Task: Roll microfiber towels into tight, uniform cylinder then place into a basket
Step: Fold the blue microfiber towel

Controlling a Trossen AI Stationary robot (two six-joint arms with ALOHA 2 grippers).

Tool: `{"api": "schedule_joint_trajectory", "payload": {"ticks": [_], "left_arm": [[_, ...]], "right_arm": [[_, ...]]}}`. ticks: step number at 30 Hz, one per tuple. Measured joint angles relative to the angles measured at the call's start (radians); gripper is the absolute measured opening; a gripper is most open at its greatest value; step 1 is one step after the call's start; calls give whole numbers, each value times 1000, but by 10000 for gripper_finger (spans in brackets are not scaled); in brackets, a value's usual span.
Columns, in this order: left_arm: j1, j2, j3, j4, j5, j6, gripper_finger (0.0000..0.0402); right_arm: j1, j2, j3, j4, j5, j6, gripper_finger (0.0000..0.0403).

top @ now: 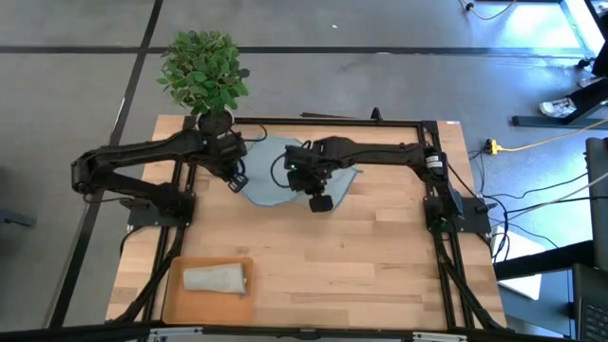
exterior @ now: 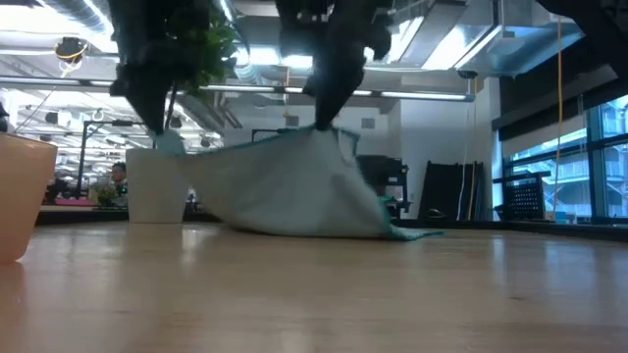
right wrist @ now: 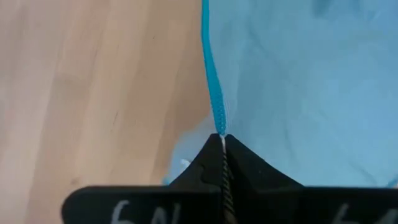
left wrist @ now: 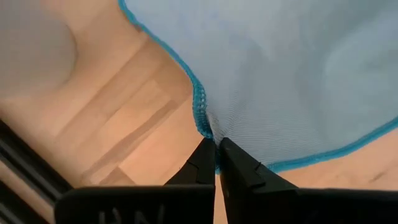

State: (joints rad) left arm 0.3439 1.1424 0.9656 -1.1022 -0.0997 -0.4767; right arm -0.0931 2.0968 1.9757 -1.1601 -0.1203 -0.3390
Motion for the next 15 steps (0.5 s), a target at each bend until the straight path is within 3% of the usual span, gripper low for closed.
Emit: {"api": "schedule_joint_trajectory", "payload": {"ticks": [6,15], "left_arm": [[-25,-62,94,-24,-51,-19,0],[-65,-66,223,-80,-56,14,0]], "right_arm": [[-18,-1,139,-167,14,54,4],[-19,-6,287,-412,309,131,4]]}}
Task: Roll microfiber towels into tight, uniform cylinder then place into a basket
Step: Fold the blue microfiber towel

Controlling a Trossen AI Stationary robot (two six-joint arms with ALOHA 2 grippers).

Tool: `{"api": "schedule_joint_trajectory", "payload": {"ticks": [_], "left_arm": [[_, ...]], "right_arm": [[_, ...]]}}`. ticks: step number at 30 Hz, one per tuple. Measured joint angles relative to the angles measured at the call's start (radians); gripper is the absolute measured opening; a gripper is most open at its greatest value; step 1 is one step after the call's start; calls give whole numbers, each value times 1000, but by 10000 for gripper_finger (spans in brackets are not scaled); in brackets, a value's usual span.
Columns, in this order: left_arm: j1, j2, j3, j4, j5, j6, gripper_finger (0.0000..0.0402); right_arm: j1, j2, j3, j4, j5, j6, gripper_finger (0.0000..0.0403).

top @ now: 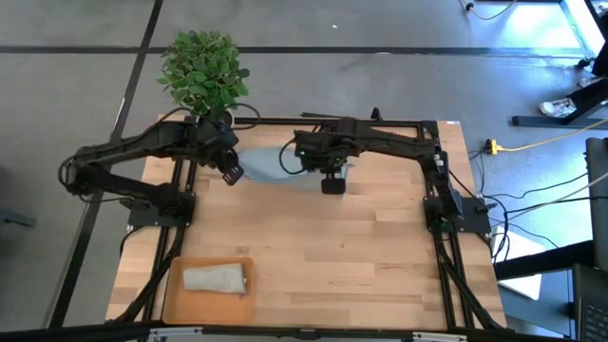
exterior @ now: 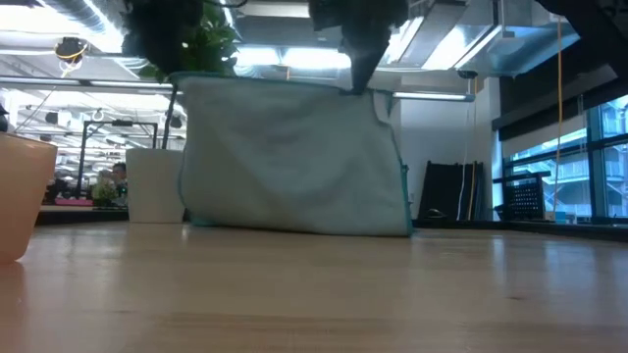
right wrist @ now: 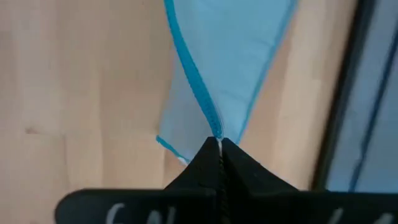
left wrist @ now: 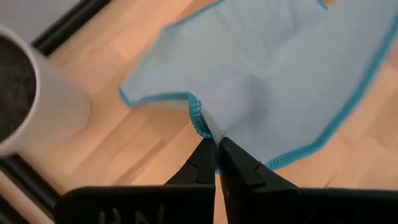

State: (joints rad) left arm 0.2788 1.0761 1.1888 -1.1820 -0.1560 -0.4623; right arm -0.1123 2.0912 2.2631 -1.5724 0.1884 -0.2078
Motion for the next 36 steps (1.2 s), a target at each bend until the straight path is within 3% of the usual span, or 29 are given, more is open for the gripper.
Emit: {"api": "schedule_joint_trajectory", "payload": {"ticks": [4,17,22,31,36], "left_arm": [[-15,0,27,-1,17,154,0],[-18,1,59,57,20,443,0],[-18,5,59,100,20,442,0],[-17,10,59,175,4,196,0],[-13,39,59,291,-62,204,0]], "right_arm": [[-2,-46,3,10,20,-7,4],[-45,-259,3,2,14,17,4],[-52,-276,2,3,-50,-11,4],[-82,-275,-114,32,-60,-112,4],[-141,-275,-151,48,-60,-119,4]]}}
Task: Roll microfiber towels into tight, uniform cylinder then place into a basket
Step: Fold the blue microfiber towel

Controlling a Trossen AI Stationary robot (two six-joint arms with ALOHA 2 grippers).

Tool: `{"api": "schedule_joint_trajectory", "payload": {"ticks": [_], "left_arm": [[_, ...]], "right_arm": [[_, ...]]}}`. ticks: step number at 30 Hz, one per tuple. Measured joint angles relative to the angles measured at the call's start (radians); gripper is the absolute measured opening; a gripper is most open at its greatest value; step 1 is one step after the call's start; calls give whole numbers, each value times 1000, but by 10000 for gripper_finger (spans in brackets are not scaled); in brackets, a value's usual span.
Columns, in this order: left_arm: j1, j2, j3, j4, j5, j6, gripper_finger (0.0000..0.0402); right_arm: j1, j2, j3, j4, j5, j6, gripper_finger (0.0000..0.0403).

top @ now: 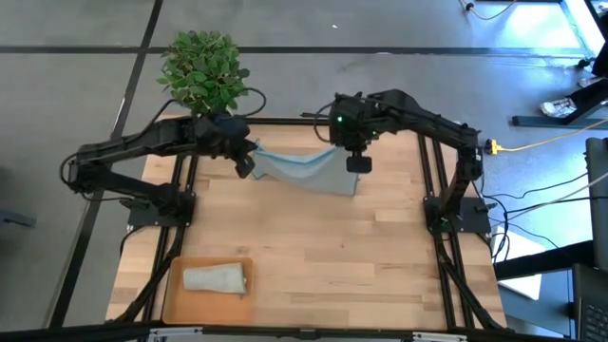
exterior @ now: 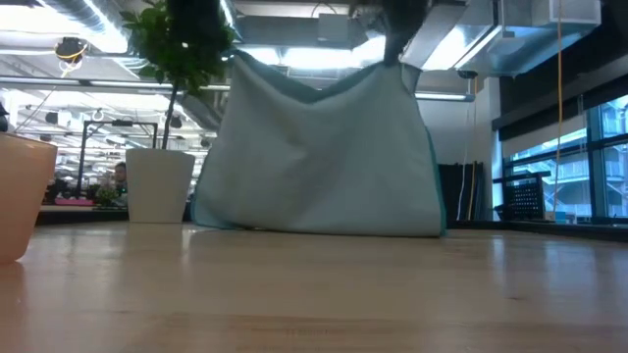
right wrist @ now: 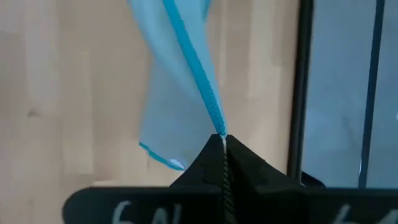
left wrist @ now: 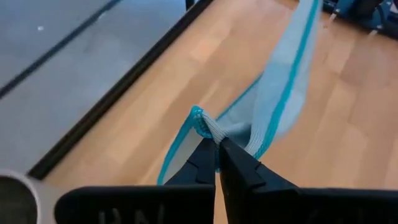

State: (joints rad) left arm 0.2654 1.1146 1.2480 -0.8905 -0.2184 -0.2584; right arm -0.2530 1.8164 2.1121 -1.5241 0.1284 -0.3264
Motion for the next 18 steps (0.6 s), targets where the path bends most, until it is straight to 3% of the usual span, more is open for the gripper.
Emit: {"api": "schedule_joint_trajectory", "payload": {"ticks": [6,11,18], "left_arm": [[25,31,0,78,7,97,0],[70,33,0,128,80,153,0],[126,33,0,165,108,157,0]], "right_arm": [[-79,-12,-5,1,-21,-15,4],[-132,-87,-33,20,-78,-27,4],[-157,-315,-336,256,-78,2,4]]}}
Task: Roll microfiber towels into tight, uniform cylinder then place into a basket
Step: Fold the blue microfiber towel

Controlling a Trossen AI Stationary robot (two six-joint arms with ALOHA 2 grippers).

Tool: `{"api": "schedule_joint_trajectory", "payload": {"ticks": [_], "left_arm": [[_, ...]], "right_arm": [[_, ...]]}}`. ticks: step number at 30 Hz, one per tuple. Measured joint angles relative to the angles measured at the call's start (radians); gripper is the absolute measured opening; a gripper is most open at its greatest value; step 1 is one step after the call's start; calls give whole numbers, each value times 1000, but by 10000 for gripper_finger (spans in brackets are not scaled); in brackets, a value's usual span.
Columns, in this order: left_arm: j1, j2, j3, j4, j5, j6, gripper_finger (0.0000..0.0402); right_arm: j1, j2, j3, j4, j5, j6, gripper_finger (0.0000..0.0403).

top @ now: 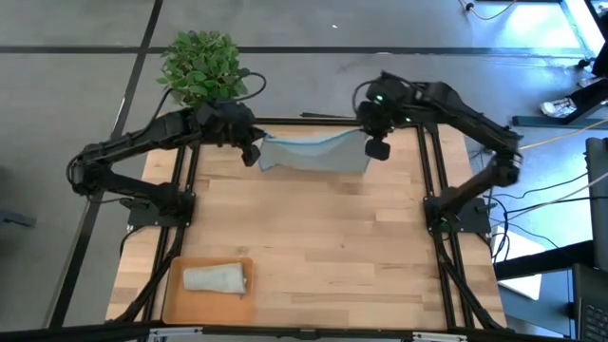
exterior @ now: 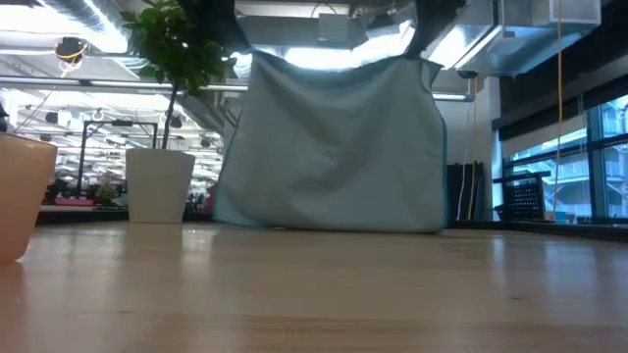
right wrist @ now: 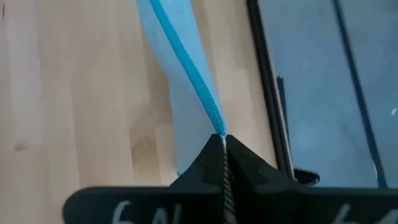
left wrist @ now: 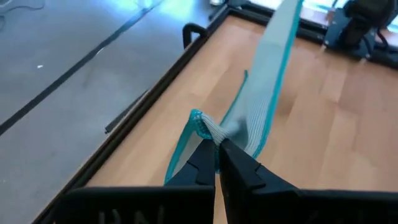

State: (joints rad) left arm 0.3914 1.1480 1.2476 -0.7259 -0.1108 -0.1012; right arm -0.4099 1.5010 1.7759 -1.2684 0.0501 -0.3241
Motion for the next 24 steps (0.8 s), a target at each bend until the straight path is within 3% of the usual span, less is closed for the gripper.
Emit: {"api": "schedule_joint_trajectory", "payload": {"ticks": [4,9,18,24], "left_arm": [[40,24,28,24,17,7,0],[96,77,181,-14,16,69,0],[162,184,363,-185,16,139,0],[156,227,369,-234,27,136,0]], "right_arm": [[-8,-110,-155,160,86,-19,7],[-55,-173,-186,210,243,-19,9],[-119,-184,-107,286,292,-84,11],[-118,-182,-131,254,201,-50,11]]}}
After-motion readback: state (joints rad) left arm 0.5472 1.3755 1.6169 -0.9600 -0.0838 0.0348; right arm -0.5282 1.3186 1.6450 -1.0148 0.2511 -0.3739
